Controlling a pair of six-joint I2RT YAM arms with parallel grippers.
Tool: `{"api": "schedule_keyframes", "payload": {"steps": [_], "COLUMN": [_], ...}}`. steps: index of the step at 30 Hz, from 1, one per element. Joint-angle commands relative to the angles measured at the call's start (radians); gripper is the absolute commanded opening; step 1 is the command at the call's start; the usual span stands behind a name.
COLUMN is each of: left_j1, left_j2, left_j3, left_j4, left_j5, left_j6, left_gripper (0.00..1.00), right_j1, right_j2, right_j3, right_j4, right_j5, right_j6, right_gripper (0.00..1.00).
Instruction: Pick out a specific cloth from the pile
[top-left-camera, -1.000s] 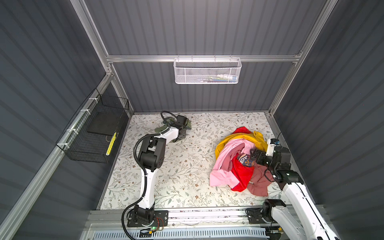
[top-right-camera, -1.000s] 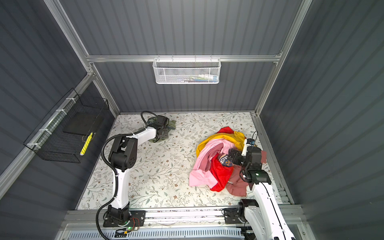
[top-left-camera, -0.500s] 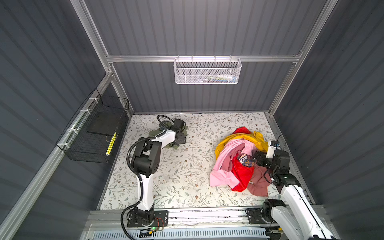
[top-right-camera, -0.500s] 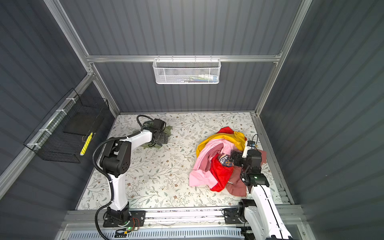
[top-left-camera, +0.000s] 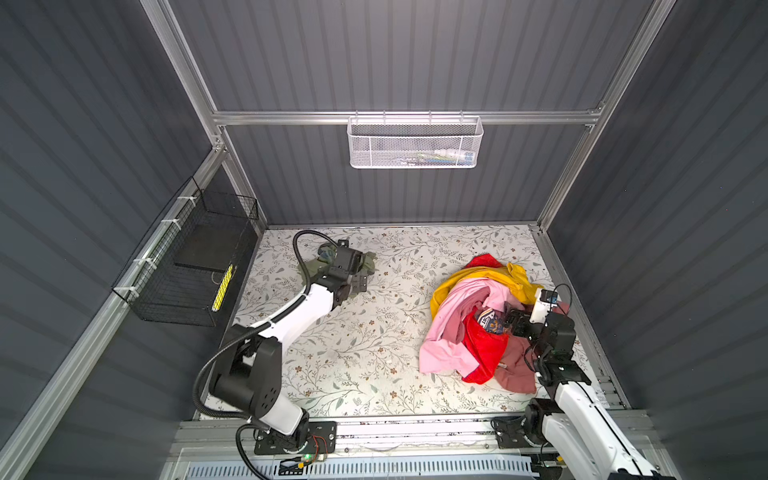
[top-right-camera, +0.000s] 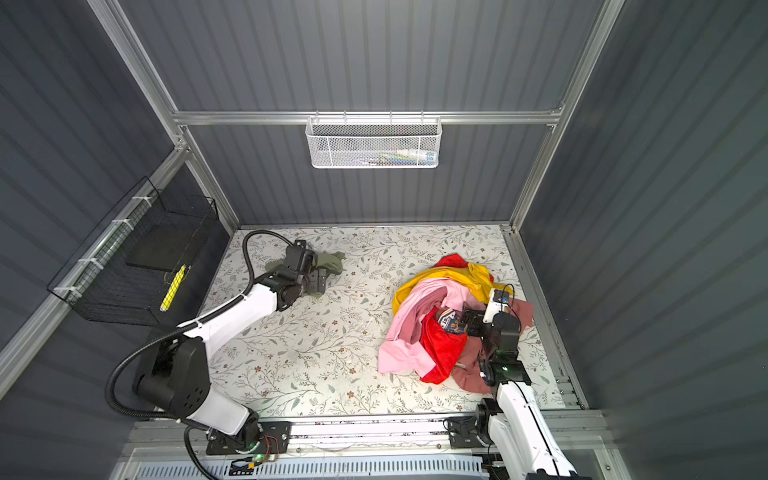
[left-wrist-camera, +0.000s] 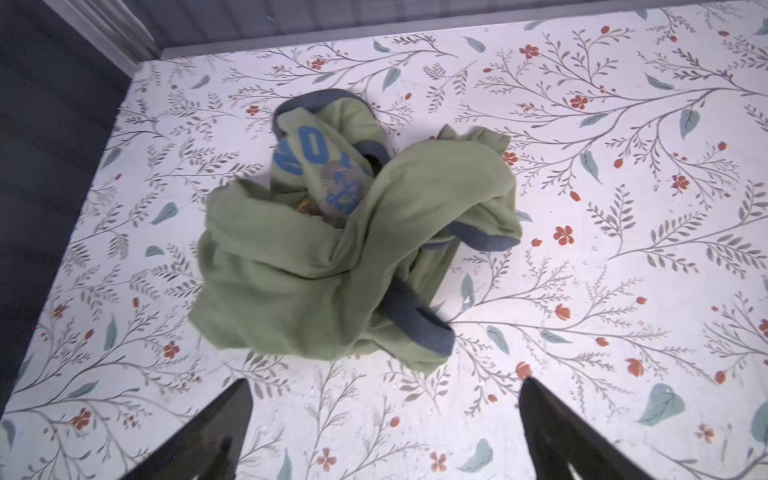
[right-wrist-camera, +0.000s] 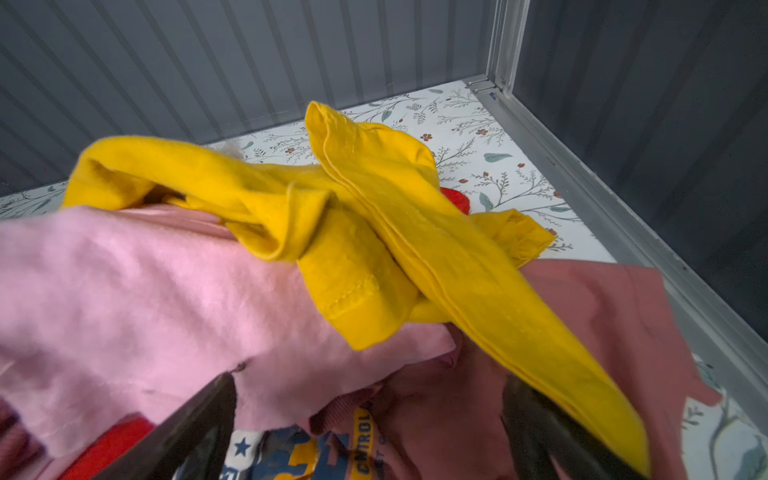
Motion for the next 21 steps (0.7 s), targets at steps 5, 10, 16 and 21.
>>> {"api": "schedule_keyframes", "payload": {"steps": [5, 10, 16, 21], "left_j1": [0.054, 0.079, 0.118, 0.130], "left_j2": [-0.185, -0.264, -0.285, -0.274], "left_j3": [-0.280, -0.429, -0.538, -0.622], "left_j4": [0.239, 0.416, 0.561, 0.754], "left_j5": [-0.114, -0.176, -0.235, -0.248], "left_j6": [0.047, 0.099, 0.158, 0.189], "left_gripper": [1.00, 1.00, 1.00, 1.00], "right_j1": [-0.008, -0.010, -0.010, -0.010], "right_j2": [0.120, 0.296, 0.503, 0.760], "right_j3": [-0.080, -0.044, 0.029, 0.032], "right_j4": [0.395, 0.563, 0.694, 0.959], "right_j5": [0.046, 0.016, -0.013, -0.008], "right_j6": [-0.072, -0.084, -0.102, -0.086], "right_gripper": [0.99, 0.99, 0.99, 0.99]}}
